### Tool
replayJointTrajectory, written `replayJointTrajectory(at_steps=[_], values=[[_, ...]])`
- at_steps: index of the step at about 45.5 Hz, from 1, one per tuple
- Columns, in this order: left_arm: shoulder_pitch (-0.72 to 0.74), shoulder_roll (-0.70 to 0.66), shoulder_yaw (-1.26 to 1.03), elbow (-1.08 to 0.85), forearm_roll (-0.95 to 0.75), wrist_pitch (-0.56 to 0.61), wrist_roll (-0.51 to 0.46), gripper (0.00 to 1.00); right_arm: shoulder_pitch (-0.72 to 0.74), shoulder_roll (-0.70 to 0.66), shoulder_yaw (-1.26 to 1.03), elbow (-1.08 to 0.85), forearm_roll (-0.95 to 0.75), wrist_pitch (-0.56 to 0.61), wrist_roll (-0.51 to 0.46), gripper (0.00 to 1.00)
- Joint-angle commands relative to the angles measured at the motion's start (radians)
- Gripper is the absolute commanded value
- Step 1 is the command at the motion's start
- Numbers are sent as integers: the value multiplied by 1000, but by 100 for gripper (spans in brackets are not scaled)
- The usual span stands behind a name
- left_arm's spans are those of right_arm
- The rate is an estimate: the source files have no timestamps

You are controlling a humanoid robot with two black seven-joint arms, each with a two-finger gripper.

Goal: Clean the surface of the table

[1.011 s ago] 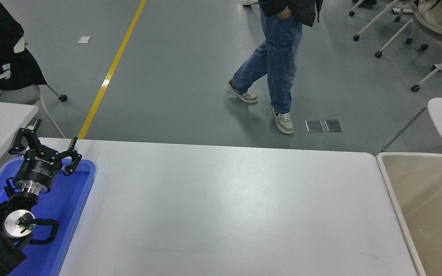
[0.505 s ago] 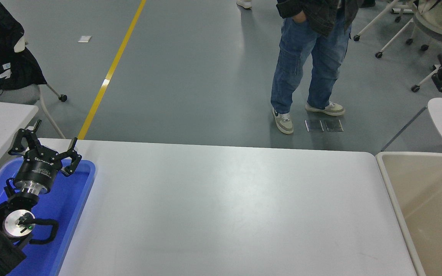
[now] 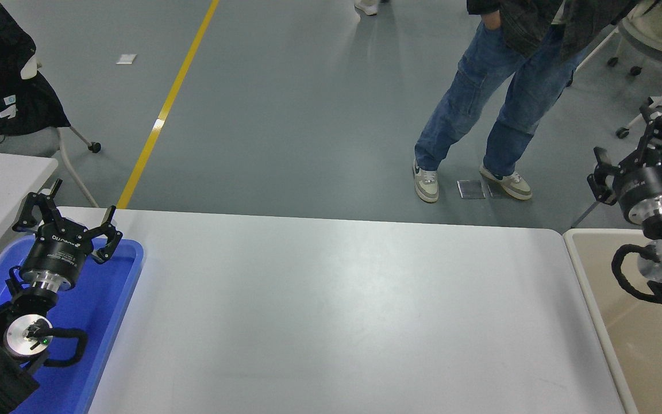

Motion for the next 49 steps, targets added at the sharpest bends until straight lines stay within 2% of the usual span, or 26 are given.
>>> replayJointTrajectory(at_steps=[1, 9, 49], values=[[0, 0, 0, 0, 0, 0, 0, 100, -74, 61, 5, 2, -14, 0, 47, 98], [0, 0, 0, 0, 0, 0, 0, 100, -115, 79, -6, 2, -15, 2, 70, 98], [0, 0, 0, 0, 0, 0, 0, 100, -121, 128, 6, -10, -17, 0, 73, 98]])
